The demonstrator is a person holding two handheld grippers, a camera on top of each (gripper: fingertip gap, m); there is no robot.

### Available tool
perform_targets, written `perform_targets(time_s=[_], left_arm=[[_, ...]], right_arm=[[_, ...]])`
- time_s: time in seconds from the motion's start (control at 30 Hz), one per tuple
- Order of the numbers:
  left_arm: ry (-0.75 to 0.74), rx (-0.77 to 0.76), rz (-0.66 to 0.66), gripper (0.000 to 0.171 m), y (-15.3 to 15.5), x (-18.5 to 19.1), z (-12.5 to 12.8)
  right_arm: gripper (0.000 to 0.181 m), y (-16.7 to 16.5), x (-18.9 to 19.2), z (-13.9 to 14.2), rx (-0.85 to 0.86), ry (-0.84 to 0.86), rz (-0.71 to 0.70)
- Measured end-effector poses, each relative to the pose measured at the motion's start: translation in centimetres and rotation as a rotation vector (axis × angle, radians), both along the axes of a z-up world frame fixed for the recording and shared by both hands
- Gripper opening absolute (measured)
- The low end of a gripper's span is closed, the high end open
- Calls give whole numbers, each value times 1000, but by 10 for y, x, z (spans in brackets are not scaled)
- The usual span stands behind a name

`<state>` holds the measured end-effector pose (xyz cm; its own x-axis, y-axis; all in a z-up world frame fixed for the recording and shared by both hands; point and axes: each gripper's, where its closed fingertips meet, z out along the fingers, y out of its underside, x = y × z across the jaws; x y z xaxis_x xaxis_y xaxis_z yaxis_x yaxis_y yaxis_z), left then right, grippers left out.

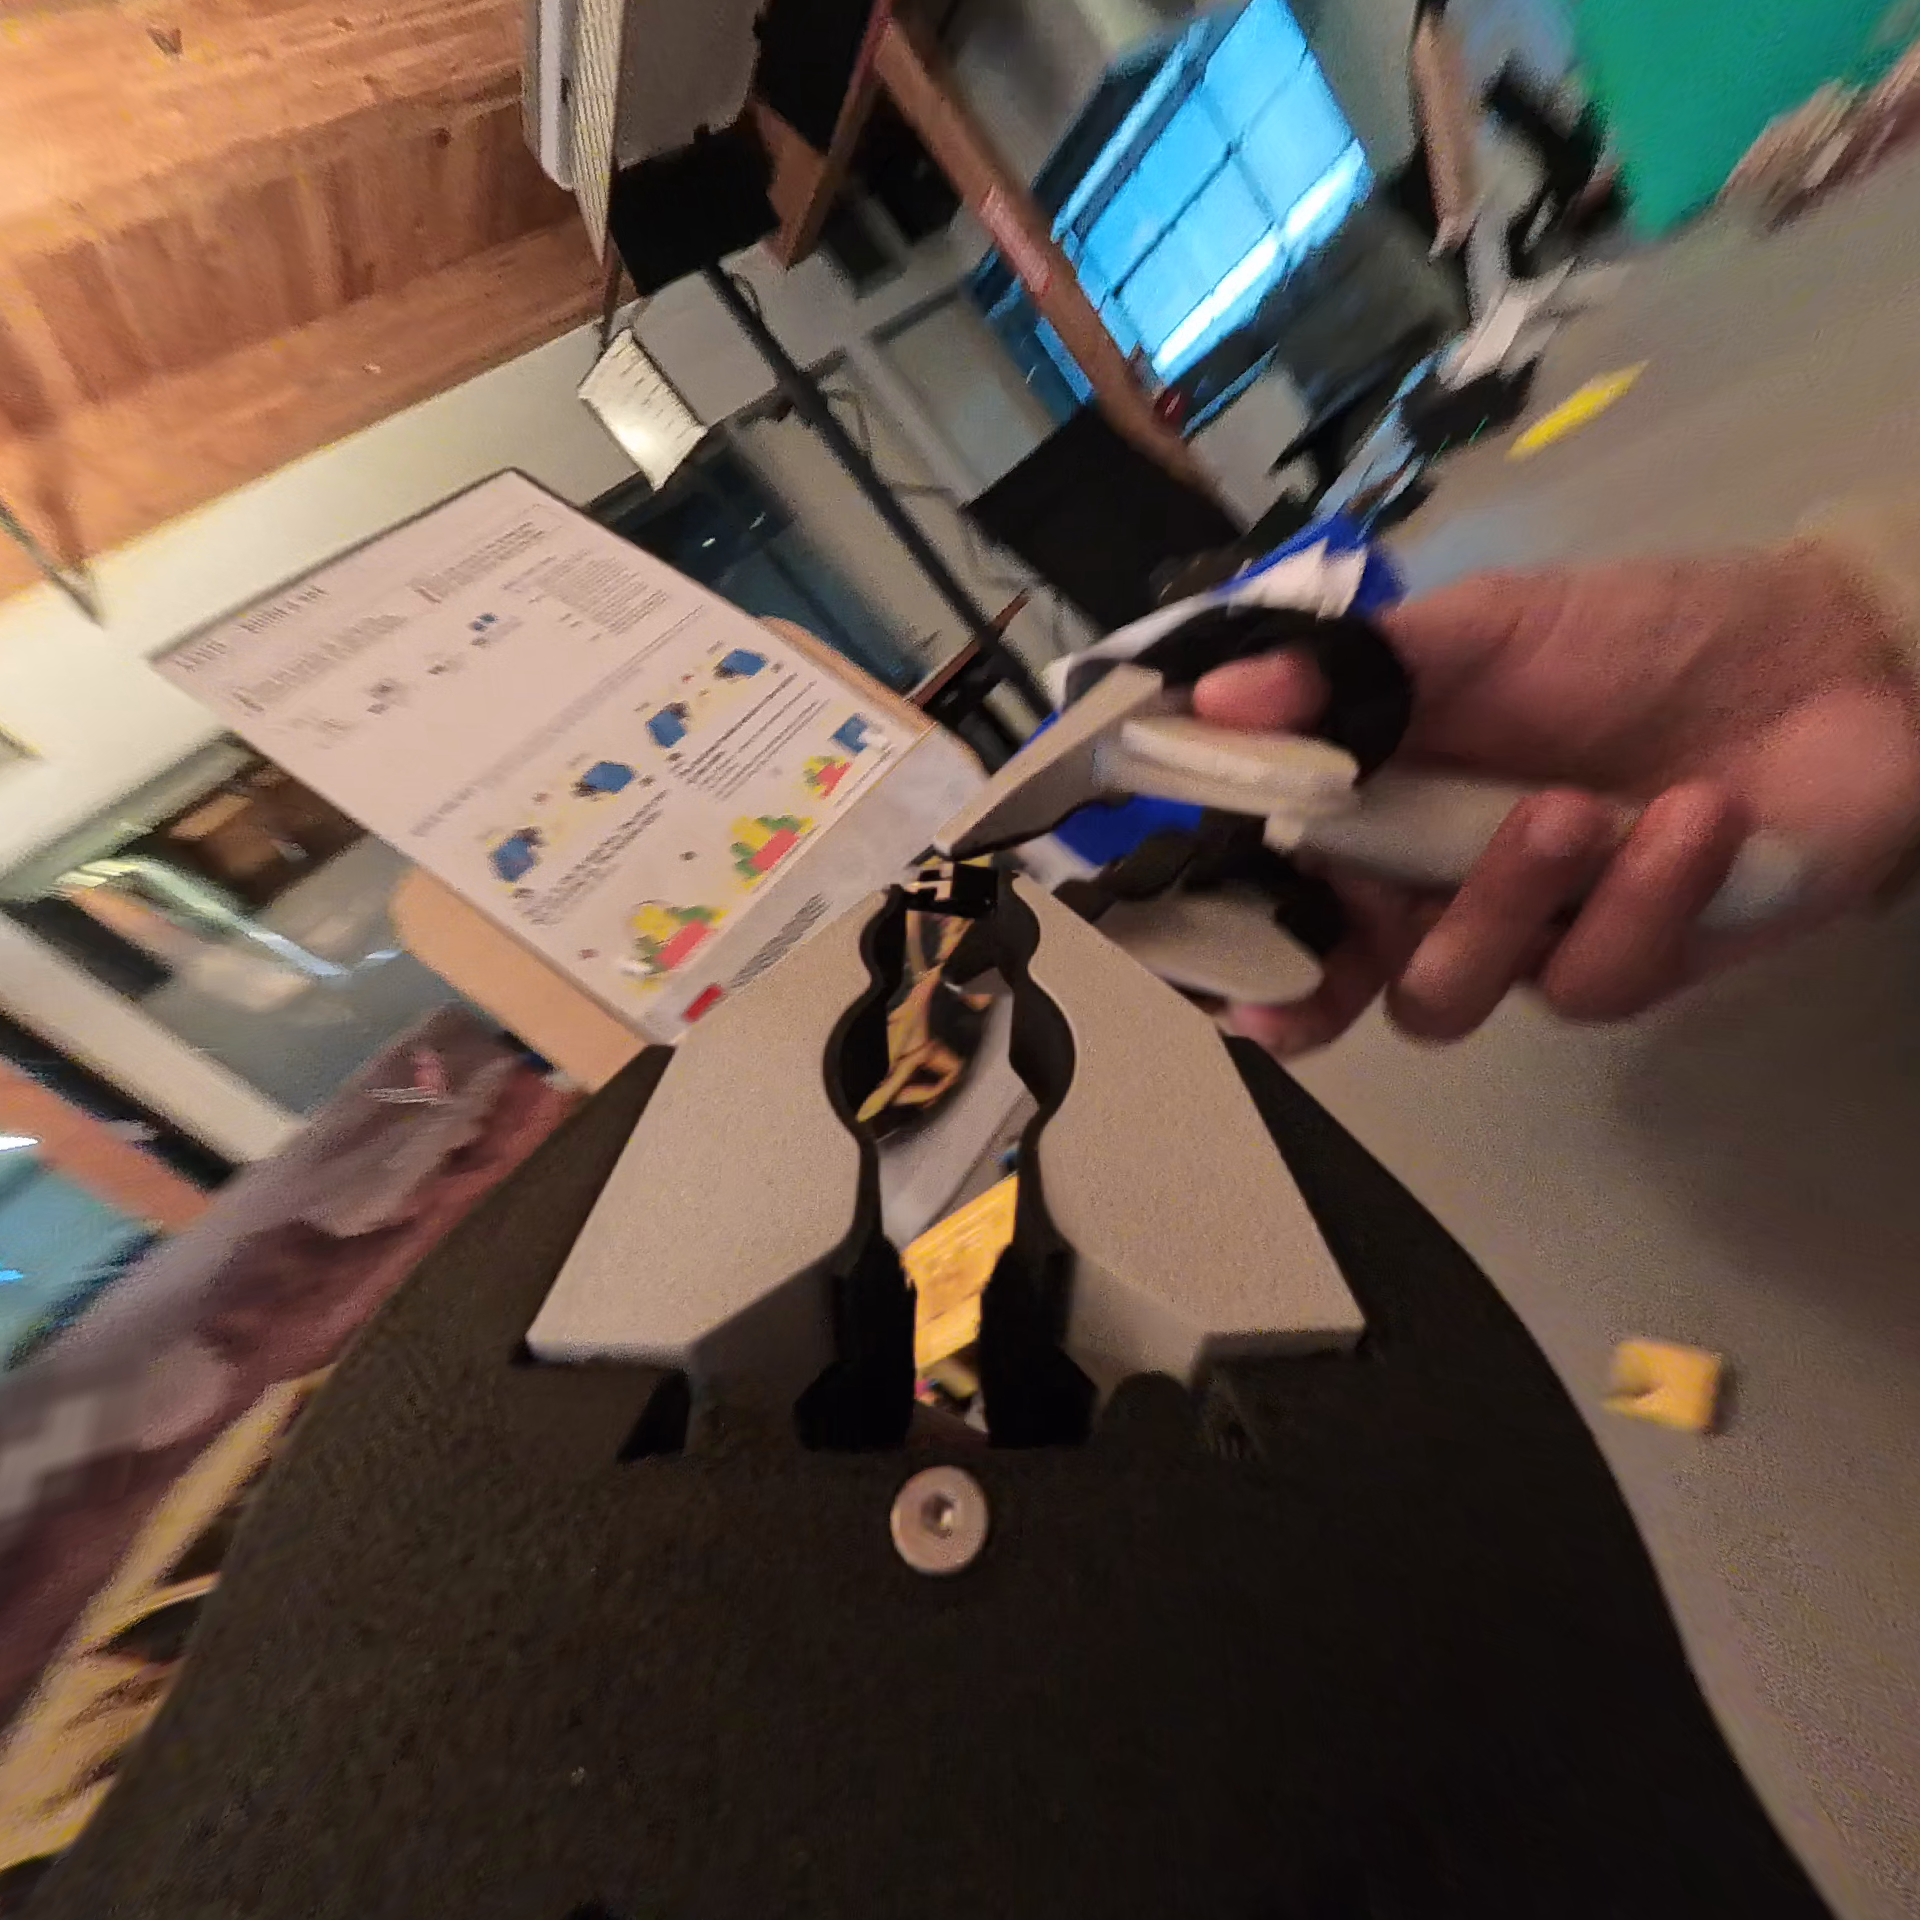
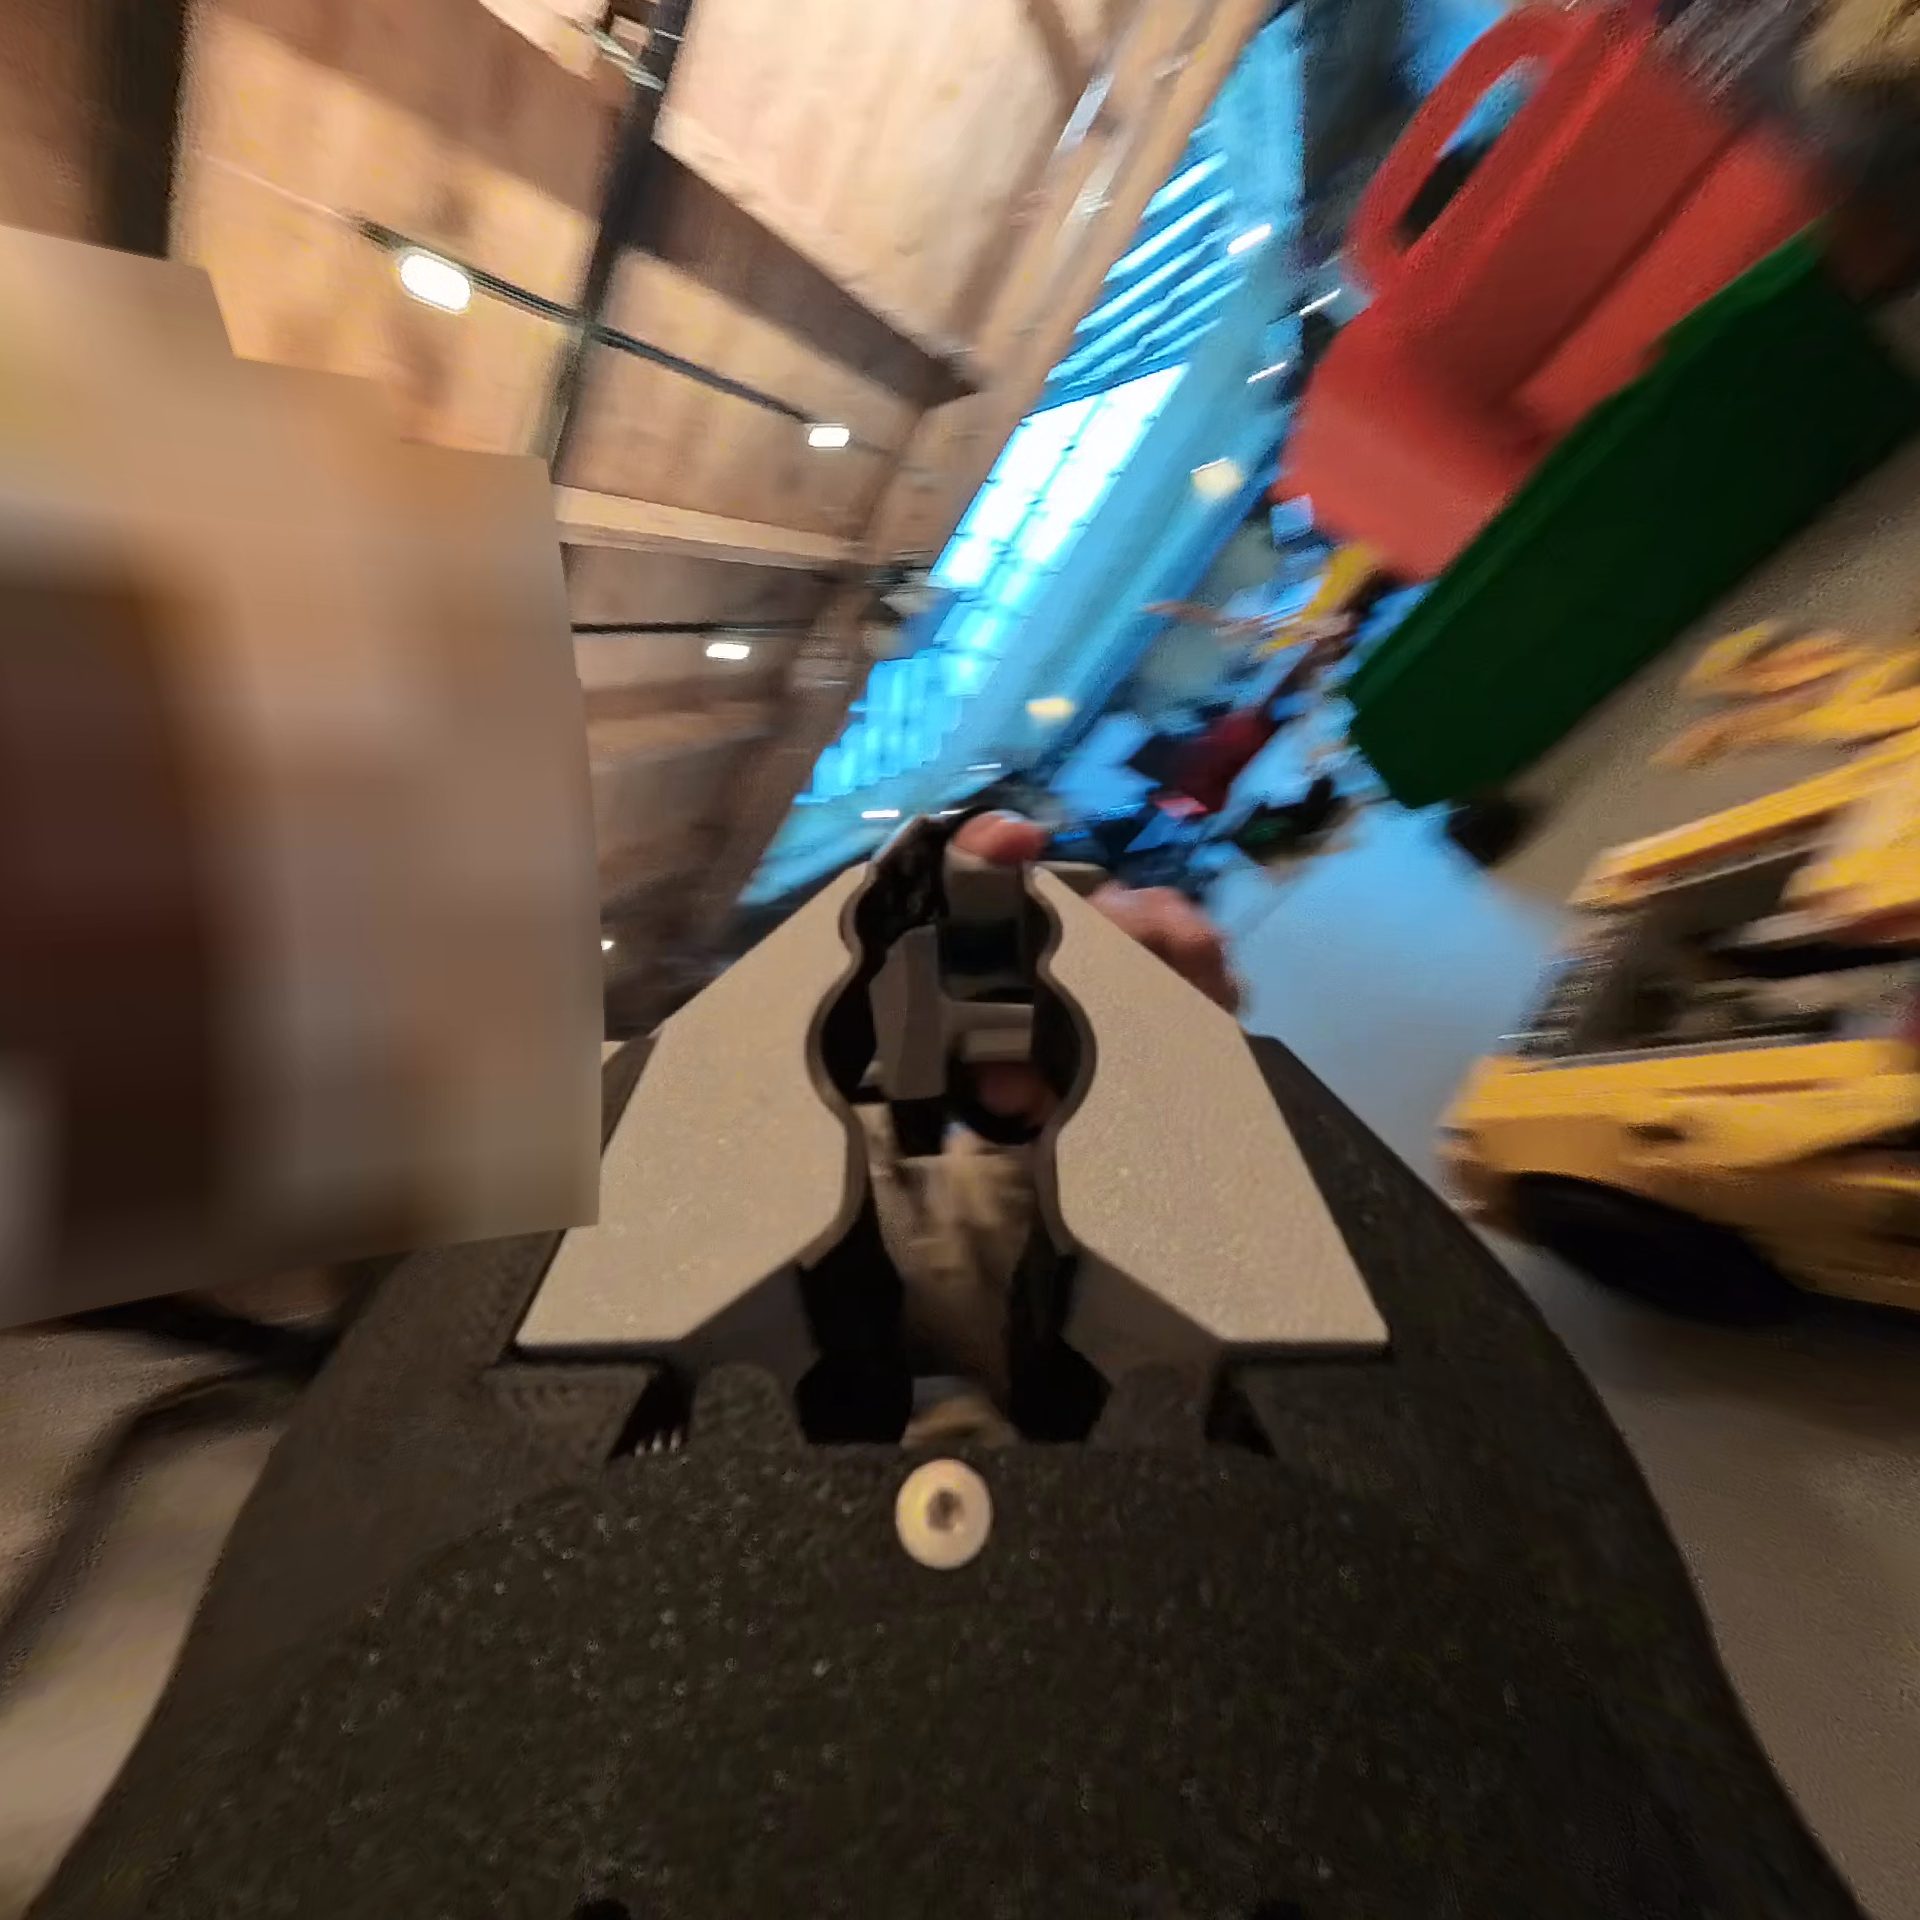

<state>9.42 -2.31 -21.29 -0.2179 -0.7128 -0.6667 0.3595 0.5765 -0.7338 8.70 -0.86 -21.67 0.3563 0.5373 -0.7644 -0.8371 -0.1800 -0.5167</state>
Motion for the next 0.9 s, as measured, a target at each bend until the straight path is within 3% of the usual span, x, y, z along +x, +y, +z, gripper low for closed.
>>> perform_targets(time_s=[0.13,0.23,0.3,0.63,0.77,0.8,0.9], left_arm=[[-28,214,196,16,15,17,-18],[-23,289,280,16,23,24,-27],[-24,310,296,15,25,26,-29],[-155,352,322,15,16,19,-16],[-176,360,335,15,14,18,-15],[-176,361,332,14,13,18,-16],[-186,377,350,15,14,18,-18]], right_arm=[[26,5,29,-22,-182,-413,-349],[25,12,29,-24,-202,-556,-446],[21,14,24,-26,-205,-586,-434],[18,11,16,-14,-132,-345,-312],[17,9,16,-12,-136,-342,-311],[6,7,14,-9,-118,-340,-299],[4,7,13,-10,-132,-388,-322]])
